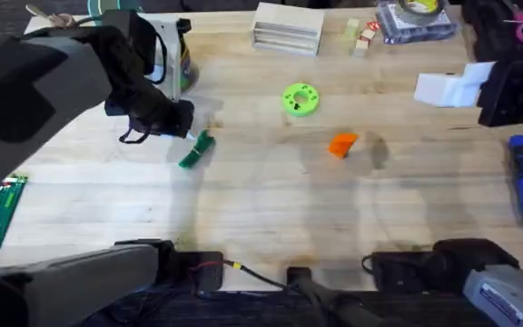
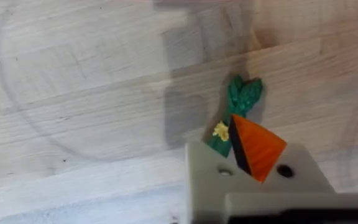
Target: Pick up the gripper from the table and insert it into the empty holder that is missing its gripper. Then pick up a screw, insert it into the mounting hole, and use the screwdriver to tighten it. Finally, clean up the table by picking up the vegetable and placing it into the bucket.
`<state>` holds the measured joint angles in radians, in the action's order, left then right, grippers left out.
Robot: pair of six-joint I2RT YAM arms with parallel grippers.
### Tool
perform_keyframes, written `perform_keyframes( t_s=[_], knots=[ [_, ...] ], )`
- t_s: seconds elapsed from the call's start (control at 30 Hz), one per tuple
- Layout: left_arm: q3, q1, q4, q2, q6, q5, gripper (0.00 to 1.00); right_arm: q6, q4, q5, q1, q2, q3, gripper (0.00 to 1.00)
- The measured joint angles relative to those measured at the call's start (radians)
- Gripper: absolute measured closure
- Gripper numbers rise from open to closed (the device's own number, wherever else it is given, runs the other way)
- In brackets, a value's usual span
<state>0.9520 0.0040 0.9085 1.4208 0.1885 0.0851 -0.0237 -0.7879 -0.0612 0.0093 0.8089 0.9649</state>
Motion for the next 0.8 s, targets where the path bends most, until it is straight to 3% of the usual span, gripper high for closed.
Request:
perform_keyframes(
  t_s=[0.13, 0.37, 0.4, 0.6, 0.63, 0.67, 0.8],
  knots=[
    [0.0, -0.019, 0.015, -0.021, 0.026, 0.029, 0.997, -0.004, 0.0, 0.0, 0.0, 0.0, 0.0, 0.01],
    [0.0, -0.146, 0.084, -0.202, 0.089, 0.054, 0.997, -0.004, 0.0, 0.0, 0.0, 0.0, 0.0, 0.009],
    [0.0, -0.161, 0.092, -0.236, 0.099, 0.053, 0.948, -0.004, 0.0, 0.0, 0.0, 0.0, 0.0, 0.01],
    [0.0, -0.195, 0.169, -0.418, 0.108, 0.054, 0.047, -0.007, 0.0, 0.0, 0.0, 0.0, 0.0, 0.01],
    [0.0, -0.195, 0.176, -0.447, 0.109, 0.053, 0.056, -0.007, 0.0, 0.0, 0.0, 0.0, 0.0, 0.01],
    [0.0, -0.195, 0.178, -0.474, 0.109, 0.053, 0.184, -0.007, 0.0, 0.0, 0.0, 0.0, 0.0, 0.011],
    [0.0, -0.195, 0.156, -0.596, 0.099, 0.053, 0.828, -0.007, 0.0, 0.0, 0.0, 0.0, 0.0, 0.011]
  ],
)
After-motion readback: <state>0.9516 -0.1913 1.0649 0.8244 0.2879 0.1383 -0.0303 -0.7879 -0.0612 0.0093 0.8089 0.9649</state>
